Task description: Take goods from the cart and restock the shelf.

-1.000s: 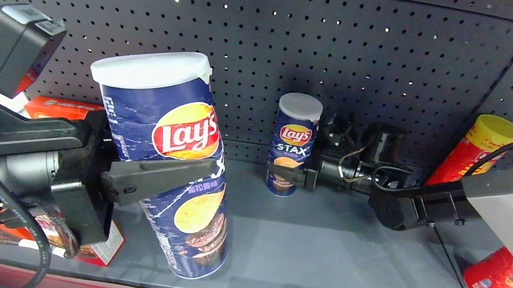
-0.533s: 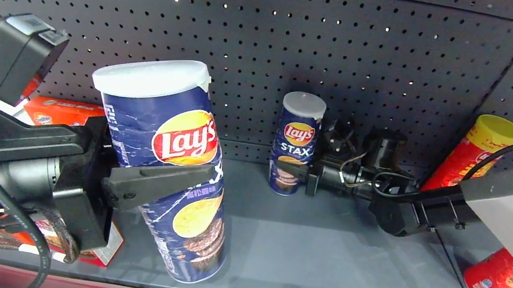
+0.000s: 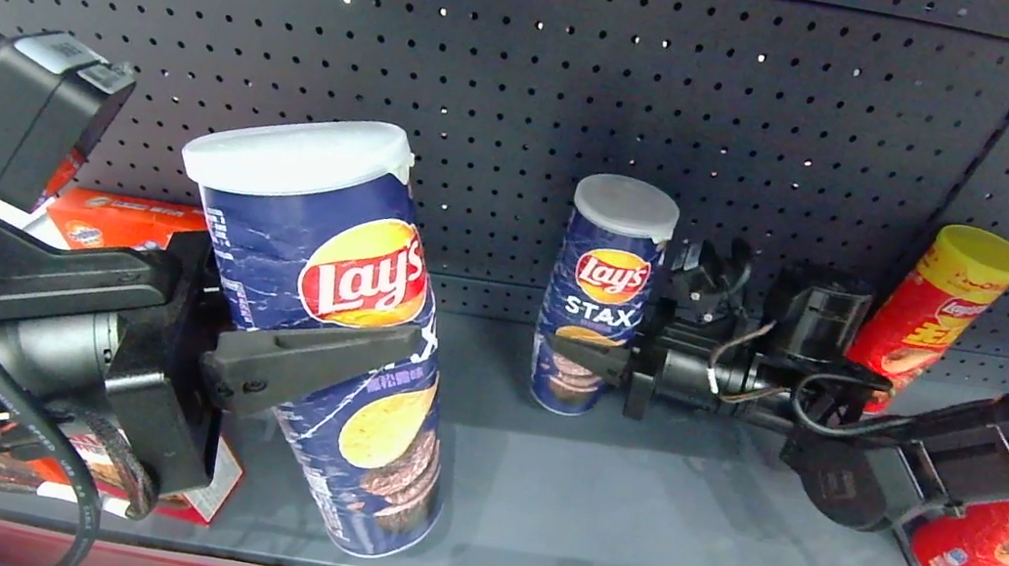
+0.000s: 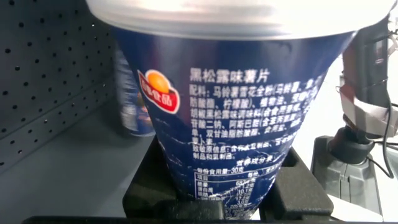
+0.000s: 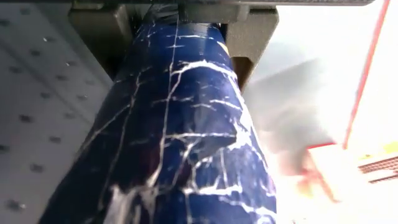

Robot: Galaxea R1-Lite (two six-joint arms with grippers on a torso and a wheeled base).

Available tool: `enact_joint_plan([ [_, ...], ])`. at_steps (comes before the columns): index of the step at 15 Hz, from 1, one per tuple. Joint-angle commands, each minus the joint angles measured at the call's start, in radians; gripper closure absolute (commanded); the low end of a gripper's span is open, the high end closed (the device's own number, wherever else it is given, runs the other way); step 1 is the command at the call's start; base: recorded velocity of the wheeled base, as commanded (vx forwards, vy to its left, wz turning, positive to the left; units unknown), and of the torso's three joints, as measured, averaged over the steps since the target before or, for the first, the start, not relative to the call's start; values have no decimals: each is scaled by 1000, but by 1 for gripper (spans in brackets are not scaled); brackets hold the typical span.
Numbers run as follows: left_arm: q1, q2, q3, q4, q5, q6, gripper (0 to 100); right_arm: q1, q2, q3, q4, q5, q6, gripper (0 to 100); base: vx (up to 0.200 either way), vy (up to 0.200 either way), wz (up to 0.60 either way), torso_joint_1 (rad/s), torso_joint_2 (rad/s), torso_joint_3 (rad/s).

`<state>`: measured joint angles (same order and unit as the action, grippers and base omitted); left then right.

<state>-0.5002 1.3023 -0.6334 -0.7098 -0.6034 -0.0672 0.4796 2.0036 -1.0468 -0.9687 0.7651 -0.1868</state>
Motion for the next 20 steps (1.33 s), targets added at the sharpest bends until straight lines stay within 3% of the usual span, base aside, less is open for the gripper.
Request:
enact_joint_plan([
  [1, 0, 0, 0, 0, 1, 0, 100, 37, -111, 185, -102, -1, 0, 100, 0, 0, 0, 0, 0, 0],
  [4, 0, 2, -9, 0, 2, 0, 100, 77, -135, 376, -232, -44, 0, 100, 0, 0, 0, 0, 0, 0],
  [6, 0, 2, -12, 0, 2, 0, 100, 88, -121, 429, -277, -58, 1, 100, 0, 0, 0, 0, 0, 0],
  [20, 5, 2, 4, 0, 2, 0, 100, 111, -25, 515, -432, -35, -5, 100, 0, 0, 0, 0, 0, 0],
])
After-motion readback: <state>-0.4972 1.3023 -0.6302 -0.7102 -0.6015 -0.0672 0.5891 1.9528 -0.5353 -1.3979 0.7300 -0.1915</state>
